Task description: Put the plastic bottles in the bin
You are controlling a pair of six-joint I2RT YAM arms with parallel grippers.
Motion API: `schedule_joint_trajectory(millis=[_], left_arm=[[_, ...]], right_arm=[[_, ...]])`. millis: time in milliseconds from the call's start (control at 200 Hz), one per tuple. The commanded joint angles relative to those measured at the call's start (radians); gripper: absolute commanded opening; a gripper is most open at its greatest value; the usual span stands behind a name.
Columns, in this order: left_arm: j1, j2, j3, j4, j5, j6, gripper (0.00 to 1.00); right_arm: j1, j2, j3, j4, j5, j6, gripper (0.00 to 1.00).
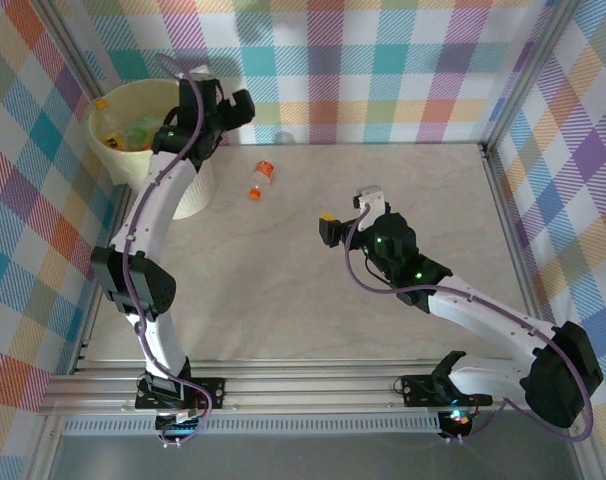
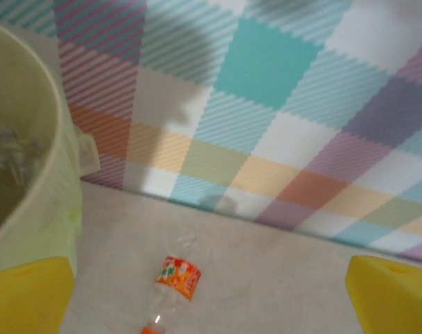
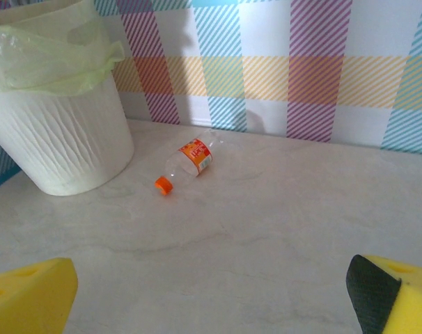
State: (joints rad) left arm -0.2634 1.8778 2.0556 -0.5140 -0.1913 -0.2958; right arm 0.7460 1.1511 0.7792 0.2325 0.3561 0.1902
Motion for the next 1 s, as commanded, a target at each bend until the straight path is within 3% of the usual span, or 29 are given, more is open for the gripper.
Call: schedule_joint_trajectory(millis=[0,215,490,725,995], left_arm=[[-0.046,0.051,0.007,0.039,0.027,0.052,1.00],[-0.060,0.214,0.067,-0.027,0.096,0.053,1.00],[-0.063,0.468,0.258,-0.156,0.023,0.076,1.00],[-0.060,0.595,0.350,-0.164,-0.101,0.124,1.00],[-0.037,0.761,0.545,-0.223,-0.056,0.176,1.00]], right_arm=[[-0.002,0.009,-0.016,0.033,-0.011,0.091,1.00],[-0.002,0.000,-0.004,-0.027,-0.061,0.041,1.00],[-0.003,-0.031,-0.018,-0.062,-0.056,0.011,1.00],[-0.002,-0.039,-0.020,-0.083,-0.055,0.005,1.00],[-0.002,-0.034,-0.015,-0.096,-0.042,-0.008,1.00]])
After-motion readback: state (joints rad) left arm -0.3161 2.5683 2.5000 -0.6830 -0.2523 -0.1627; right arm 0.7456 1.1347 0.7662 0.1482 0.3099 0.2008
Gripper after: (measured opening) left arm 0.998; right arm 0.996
